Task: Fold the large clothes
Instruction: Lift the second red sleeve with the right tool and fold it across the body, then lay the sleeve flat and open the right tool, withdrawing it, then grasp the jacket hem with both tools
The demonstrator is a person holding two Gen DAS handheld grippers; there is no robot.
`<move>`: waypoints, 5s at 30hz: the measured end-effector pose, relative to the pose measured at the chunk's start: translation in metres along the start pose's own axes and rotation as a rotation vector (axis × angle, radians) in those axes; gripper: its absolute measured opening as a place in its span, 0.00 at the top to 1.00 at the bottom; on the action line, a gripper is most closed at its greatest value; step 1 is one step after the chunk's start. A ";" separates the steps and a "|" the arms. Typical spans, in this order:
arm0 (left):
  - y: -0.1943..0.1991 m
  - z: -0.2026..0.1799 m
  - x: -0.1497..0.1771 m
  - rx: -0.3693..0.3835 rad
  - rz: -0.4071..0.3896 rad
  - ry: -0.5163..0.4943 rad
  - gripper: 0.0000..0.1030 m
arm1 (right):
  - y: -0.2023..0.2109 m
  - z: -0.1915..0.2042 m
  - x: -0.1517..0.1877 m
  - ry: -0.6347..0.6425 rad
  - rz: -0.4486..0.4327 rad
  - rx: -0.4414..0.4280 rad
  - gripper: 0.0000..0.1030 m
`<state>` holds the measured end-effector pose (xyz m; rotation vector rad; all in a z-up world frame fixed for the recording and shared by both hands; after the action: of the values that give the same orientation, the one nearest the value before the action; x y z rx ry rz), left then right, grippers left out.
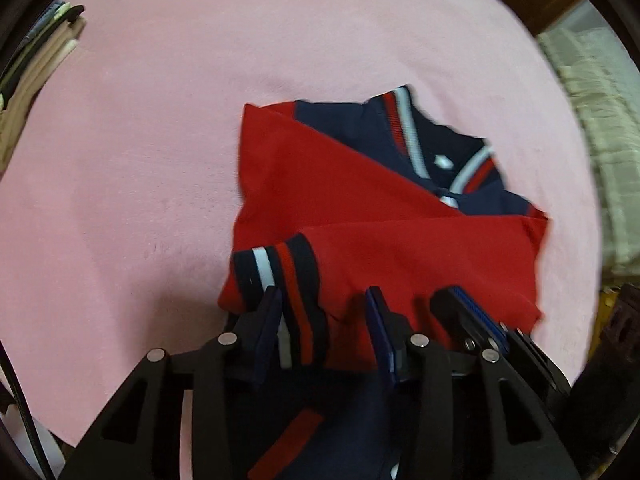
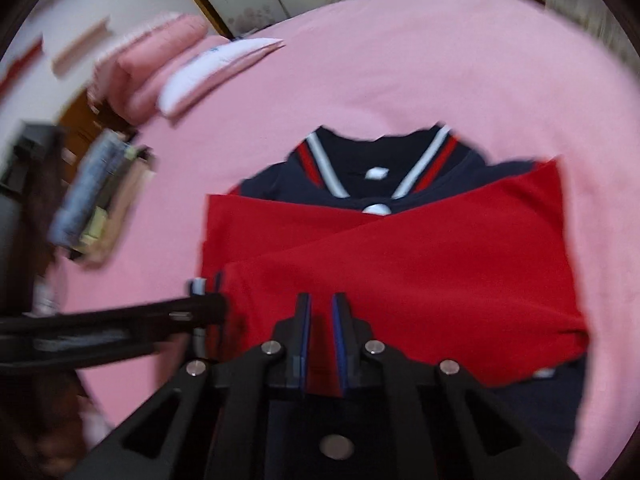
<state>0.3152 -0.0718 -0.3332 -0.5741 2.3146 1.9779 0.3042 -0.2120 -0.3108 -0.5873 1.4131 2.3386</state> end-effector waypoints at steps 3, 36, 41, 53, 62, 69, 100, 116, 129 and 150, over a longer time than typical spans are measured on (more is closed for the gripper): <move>-0.013 0.003 -0.001 -0.065 0.007 0.012 0.59 | -0.026 -0.012 0.006 0.002 0.115 -0.066 0.97; -0.005 -0.022 -0.020 -0.338 -0.042 -0.080 0.46 | 0.016 -0.155 -0.044 -0.191 0.000 0.158 1.00; 0.004 -0.012 -0.015 -0.316 -0.067 -0.083 0.46 | 0.060 -0.174 -0.051 -0.203 -0.070 0.286 0.98; 0.008 0.006 0.012 -0.356 -0.055 -0.141 0.46 | 0.054 -0.143 -0.003 -0.141 0.051 0.343 1.00; 0.036 0.005 0.035 -0.248 -0.068 -0.179 0.42 | 0.096 -0.127 0.027 -0.252 0.012 0.402 0.95; 0.066 -0.004 0.064 -0.180 -0.024 -0.250 0.21 | 0.102 -0.062 0.066 -0.289 0.127 0.323 0.86; 0.131 0.035 0.138 -0.036 0.000 -0.181 0.11 | 0.169 0.002 0.117 -0.223 0.151 0.288 0.27; 0.067 0.110 0.208 0.150 0.052 -0.024 0.12 | 0.187 -0.090 0.209 -0.447 -0.058 0.176 0.27; 0.040 0.109 0.218 0.380 0.096 0.156 0.44 | 0.172 -0.113 0.220 -0.692 -0.091 0.044 0.53; 0.099 0.073 0.144 0.467 0.054 0.283 0.90 | 0.177 -0.044 0.119 -0.744 -0.183 -0.339 0.89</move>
<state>0.1359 -0.0258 -0.2923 -0.7909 2.8516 1.3603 0.1236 -0.3200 -0.2576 0.0926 0.6098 2.2876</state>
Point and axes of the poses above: each gripper's, at about its wrist camera, not at the fingertips, and y roughly against the way its jaws point, z to its left, x to its underside, the point moved 7 cm from there along -y, roughly the way its jaws point, and after that the axes turned 7 degrees about -z, right-handed, at the moved point
